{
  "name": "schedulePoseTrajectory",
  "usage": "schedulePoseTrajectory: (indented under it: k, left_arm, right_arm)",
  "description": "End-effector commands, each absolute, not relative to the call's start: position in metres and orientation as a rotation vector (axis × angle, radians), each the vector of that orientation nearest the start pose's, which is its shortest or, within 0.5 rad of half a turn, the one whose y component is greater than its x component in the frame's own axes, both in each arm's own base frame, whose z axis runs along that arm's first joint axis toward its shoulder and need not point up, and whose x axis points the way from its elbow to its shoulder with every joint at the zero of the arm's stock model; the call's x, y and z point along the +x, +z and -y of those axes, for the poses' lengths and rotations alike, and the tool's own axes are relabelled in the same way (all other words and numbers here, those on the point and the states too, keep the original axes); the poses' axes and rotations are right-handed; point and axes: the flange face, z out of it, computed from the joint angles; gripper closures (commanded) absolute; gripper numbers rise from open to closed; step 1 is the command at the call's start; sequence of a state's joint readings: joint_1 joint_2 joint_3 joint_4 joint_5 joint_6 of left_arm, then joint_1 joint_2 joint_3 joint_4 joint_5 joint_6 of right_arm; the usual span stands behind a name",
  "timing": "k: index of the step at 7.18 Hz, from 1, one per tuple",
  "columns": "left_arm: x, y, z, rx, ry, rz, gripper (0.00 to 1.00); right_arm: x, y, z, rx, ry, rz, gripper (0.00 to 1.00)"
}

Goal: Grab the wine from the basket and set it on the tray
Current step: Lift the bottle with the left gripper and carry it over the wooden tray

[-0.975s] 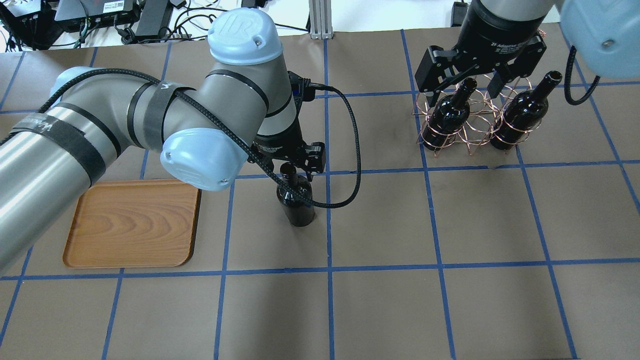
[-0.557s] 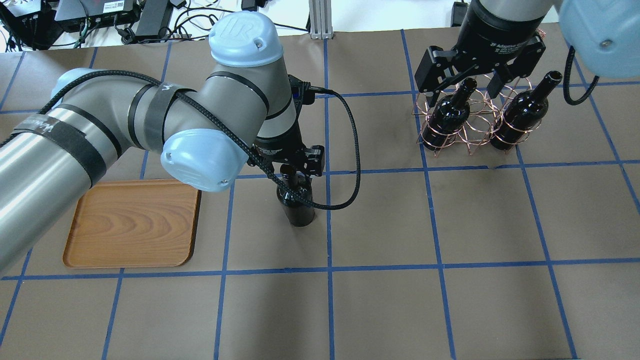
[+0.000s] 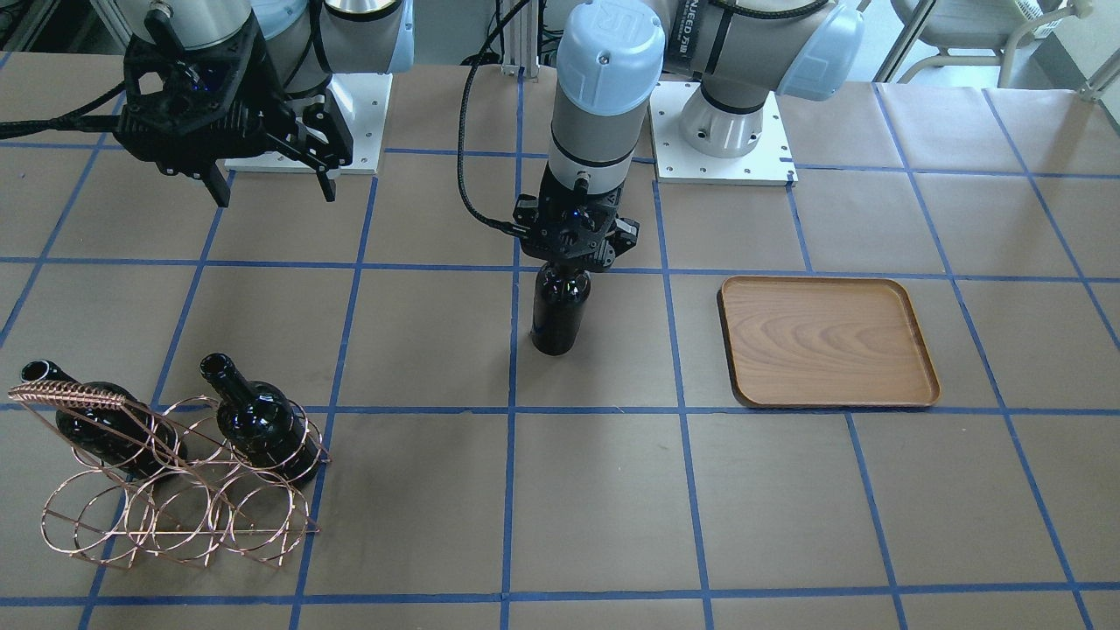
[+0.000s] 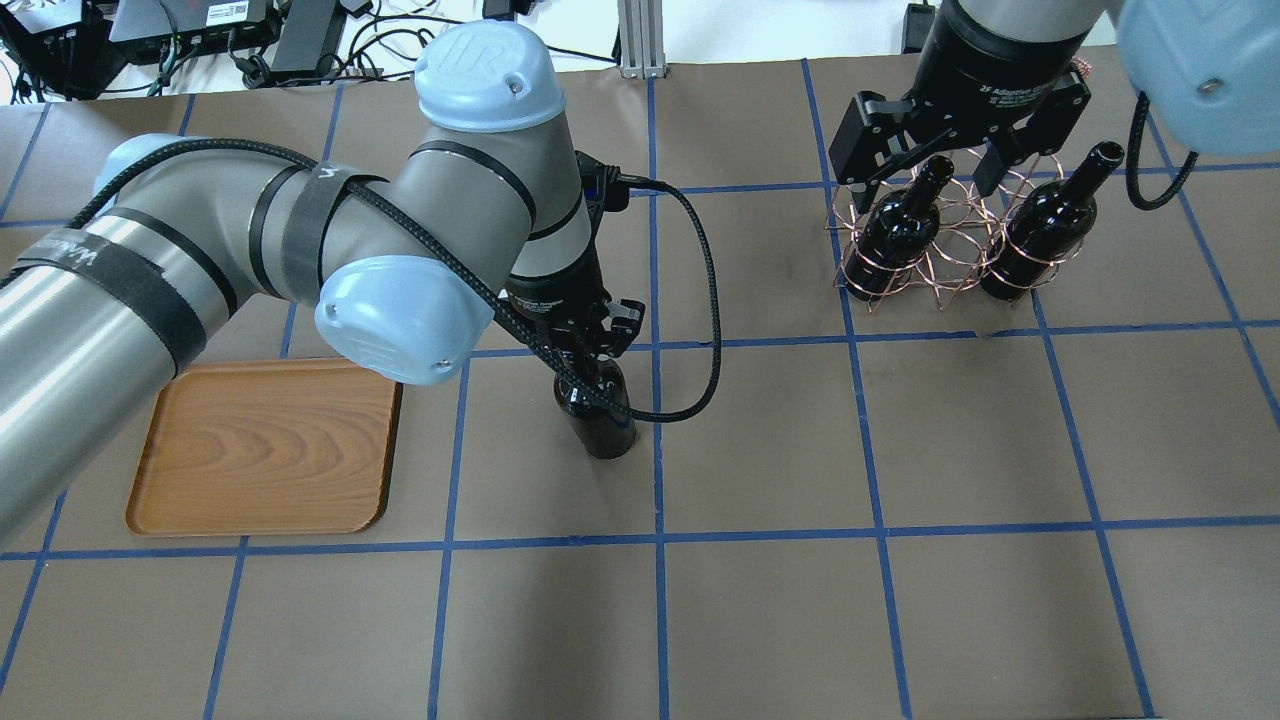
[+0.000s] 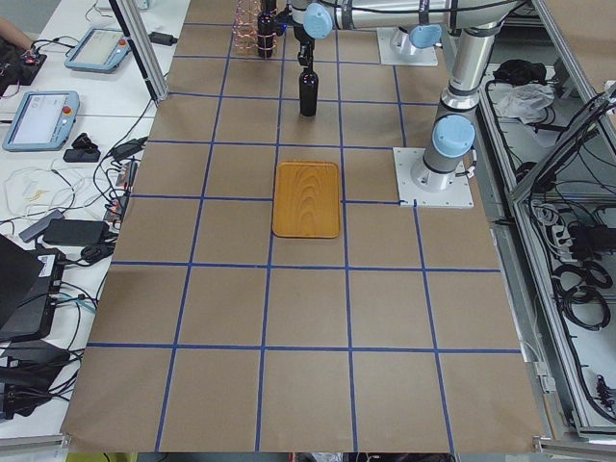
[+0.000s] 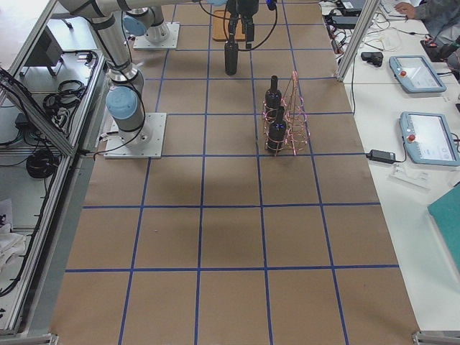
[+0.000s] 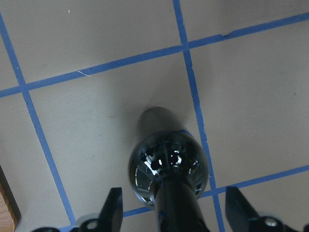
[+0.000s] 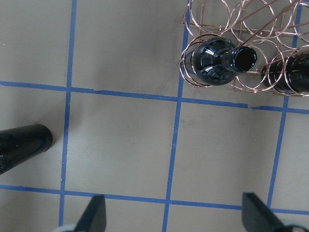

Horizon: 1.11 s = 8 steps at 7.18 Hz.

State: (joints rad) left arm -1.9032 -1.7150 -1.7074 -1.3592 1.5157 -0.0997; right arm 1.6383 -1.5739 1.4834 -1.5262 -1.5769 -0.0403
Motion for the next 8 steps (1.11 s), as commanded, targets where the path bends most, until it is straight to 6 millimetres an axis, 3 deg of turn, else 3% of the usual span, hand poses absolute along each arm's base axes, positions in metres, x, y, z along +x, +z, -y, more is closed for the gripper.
schedulePoseTrajectory:
  k: [1,3,4,5,6,8]
  left_arm:
    - [-0.304,0.372,0.455,0.366,0.130,-3.155,1.00]
    - [-0.292,0.401,0.454,0.353,0.123,-3.125,1.00]
    - [-0.278,0.423,0.466,0.373,0.100,-3.099,1.00]
    - [-0.244,0.441,0.483,0.354,0.089,-3.103,1.00]
    - [-0.198,0.456,0.499,0.236,0.047,-3.118,1.00]
    - [-0.116,0.471,0.511,0.236,0.022,-3.066,1.00]
  right_arm:
    - [0.165,0.528,0.483,-0.171,-0.073,-3.145,0.00]
    - [0.165,0.528,0.483,-0.171,-0.073,-3.146,0.00]
    - [0.166,0.528,0.483,-0.166,-0.073,-3.143,0.00]
    - [0.166,0.528,0.483,-0.164,-0.073,-3.143,0.00]
    - [0.166,0.528,0.483,-0.161,-0.073,-3.142,0.00]
    - [0.166,0.528,0.483,-0.164,-0.073,-3.142,0.00]
